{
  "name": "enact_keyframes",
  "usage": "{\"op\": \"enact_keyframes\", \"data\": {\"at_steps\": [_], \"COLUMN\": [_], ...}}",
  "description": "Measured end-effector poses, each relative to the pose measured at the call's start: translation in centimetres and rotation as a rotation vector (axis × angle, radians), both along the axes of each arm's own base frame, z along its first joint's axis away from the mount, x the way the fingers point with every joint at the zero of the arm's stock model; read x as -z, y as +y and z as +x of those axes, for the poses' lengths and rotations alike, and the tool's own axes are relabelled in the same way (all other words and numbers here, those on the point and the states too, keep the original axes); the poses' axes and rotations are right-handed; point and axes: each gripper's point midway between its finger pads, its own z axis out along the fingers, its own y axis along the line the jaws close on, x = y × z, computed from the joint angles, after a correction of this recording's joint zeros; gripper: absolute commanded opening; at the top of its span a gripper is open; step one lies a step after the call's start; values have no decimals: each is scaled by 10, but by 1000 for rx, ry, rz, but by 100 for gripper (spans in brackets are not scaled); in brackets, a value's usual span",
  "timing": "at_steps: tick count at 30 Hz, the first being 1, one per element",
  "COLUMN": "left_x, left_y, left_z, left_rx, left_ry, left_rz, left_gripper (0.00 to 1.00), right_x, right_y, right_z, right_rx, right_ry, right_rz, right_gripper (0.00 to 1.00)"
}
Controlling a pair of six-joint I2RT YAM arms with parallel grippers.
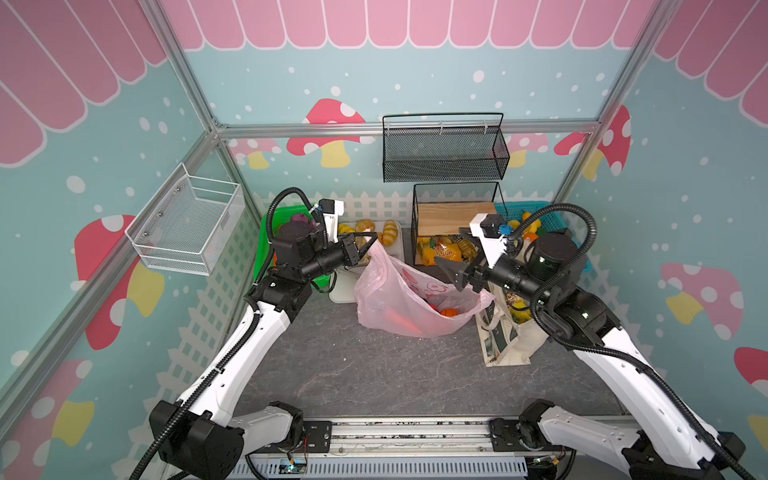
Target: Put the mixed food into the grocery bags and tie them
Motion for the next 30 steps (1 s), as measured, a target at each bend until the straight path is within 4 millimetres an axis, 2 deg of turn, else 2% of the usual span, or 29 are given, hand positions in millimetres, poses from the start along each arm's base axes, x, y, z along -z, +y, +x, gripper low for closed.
{"op": "enact_keyframes", "data": {"at_steps": [6,11,13,17,19,22,23,26,27,30], "left_x": [5,9,10,11,11,11,11,9,8,-3], "left_y": [7,8,8,9,9,10,10,11,12,14], "left_z": [6,9,10,10,10,11,11,11,10,4], "left_rx": [-25,-28,-29,-33,-35,-39,-41,-44,-45,-49], "left_ry": [18,30,32,33,32,28,24,7,-3,-47], "left_rz": [7,11,11,15,18,23,26,35,37,43], "left_gripper": [0,0,0,0,0,1,4,20,28,43], "right_x": [37,69,86,123,134,137,134,122,119,112], "right_y": [-25,-35,-35,-37,-37,-35,-34,-29,-27,-25], "right_z": [-41,-57,-54,-39,-32,-25,-23,-14,-10,2], "right_rx": [-12,-5,10,65,86,97,96,98,102,130], "right_ry": [76,142,169,210,209,178,159,115,102,80], "right_rz": [-4,-10,-25,-71,-80,-67,-56,-12,1,30], "right_gripper": [90,86,79,52,45,31,26,17,13,6]}}
